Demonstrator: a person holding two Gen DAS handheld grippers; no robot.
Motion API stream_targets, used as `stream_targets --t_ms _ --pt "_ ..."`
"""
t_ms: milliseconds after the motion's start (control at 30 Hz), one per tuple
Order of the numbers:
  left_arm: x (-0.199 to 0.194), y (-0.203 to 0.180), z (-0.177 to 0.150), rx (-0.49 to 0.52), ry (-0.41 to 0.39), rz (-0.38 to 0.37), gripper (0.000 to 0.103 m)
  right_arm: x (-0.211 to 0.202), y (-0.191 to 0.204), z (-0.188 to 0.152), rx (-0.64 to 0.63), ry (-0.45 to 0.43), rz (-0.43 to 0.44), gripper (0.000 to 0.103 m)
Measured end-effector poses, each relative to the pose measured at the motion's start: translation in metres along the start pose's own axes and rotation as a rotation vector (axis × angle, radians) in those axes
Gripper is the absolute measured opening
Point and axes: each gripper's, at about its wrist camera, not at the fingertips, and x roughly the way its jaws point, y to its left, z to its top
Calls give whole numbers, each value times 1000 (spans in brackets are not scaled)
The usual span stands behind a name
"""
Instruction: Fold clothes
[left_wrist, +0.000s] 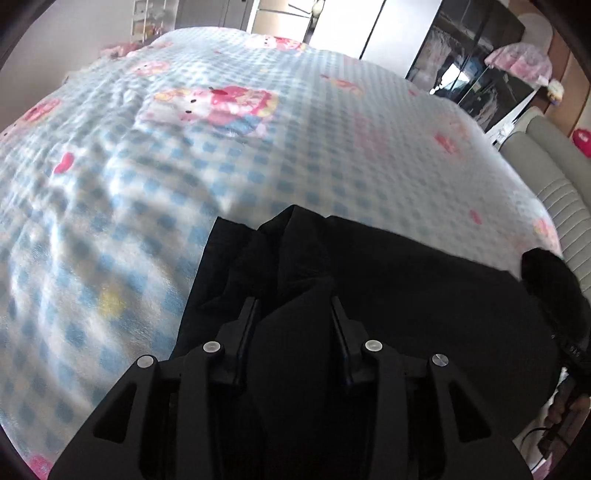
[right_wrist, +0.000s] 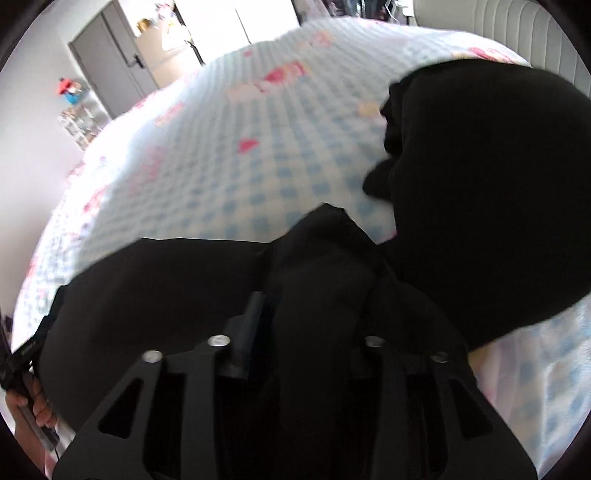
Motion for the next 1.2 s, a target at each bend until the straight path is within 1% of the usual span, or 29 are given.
stream_targets --t_ms 67,133,167,233,267,367,400,433,467,567,600,667,700,733,767,800,833,867,900,933,967,1000,1033,1067,1100,1133,1167,1200 --pt "-25 7 -5 8 -37 -6 46 -21 -6 -2 49 -12 37 48" --pt "-38 4 -14 35 -51 16 47 -44 -23 -9 94 -48 59 48" --pt "-40 -1 -18 66 -49 33 47 -56 -25 -12 99 -65 67 48" --pt "-43 -15 -24 136 -41 69 47 -67 -21 -16 74 -88 64 48" --pt "-46 -21 -26 148 -48 80 47 -70 -20 -17 64 -94 60 48" --pt "-69 -28 -33 94 -118 20 47 -84 -19 -25 56 -103 74 48" --pt "-73 -30 -38 78 -130 -5 47 -86 -18 -30 53 -103 81 48" --pt "-76 -32 -45 64 -136 -32 50 -87 -18 -36 41 -97 80 48" --pt "-72 -32 -52 71 -126 -19 52 -88 -17 -44 25 -89 76 48" --pt "-53 -34 -74 115 -76 63 53 -66 -26 -69 28 -8 21 48" --pt "-55 -29 -77 102 -80 100 54 -58 -31 -75 39 26 -15 47" --pt "-63 -17 -81 57 -104 182 41 -49 -44 -82 49 72 -157 45" --pt "-72 -6 -81 0 -122 209 33 -50 -50 -84 63 75 -184 42" --pt "-83 7 -82 -70 -143 230 33 -54 -54 -84 79 70 -186 38" --pt "-91 21 -84 -155 -149 199 34 -58 -57 -84 96 65 -186 39" --pt "-97 36 -88 -246 -151 149 38 -64 -60 -84 118 50 -172 39" --pt "-98 47 -94 -323 -135 65 49 -70 -61 -83 147 30 -129 42" --pt "-97 58 -101 -395 -112 -32 54 -75 -62 -83 185 13 -58 54" --pt "-88 60 -105 -403 -61 -86 58 -77 -62 -82 228 2 40 60" --pt "-76 60 -107 -387 -1 -124 62 -75 -60 -81 263 7 140 66" --pt "-65 59 -110 -371 59 -163 62 -70 -58 -79 293 20 234 66" --pt "-55 58 -110 -355 92 -167 62 -59 -58 -78 336 45 336 66" --pt "-46 57 -110 -337 116 -159 62 -45 -59 -77 377 77 403 67" --pt "-43 58 -107 -345 109 -183 62 -28 -60 -74 396 120 403 68" --pt "-43 60 -103 -361 90 -219 63 -16 -62 -72 398 139 370 68" --pt "-42 61 -99 -377 72 -256 63 -8 -63 -69 395 146 332 66" --pt "-42 64 -96 -398 48 -274 65 0 -64 -66 392 154 294 67" --pt "-41 68 -94 -431 17 -275 66 4 -67 -63 408 137 290 68"
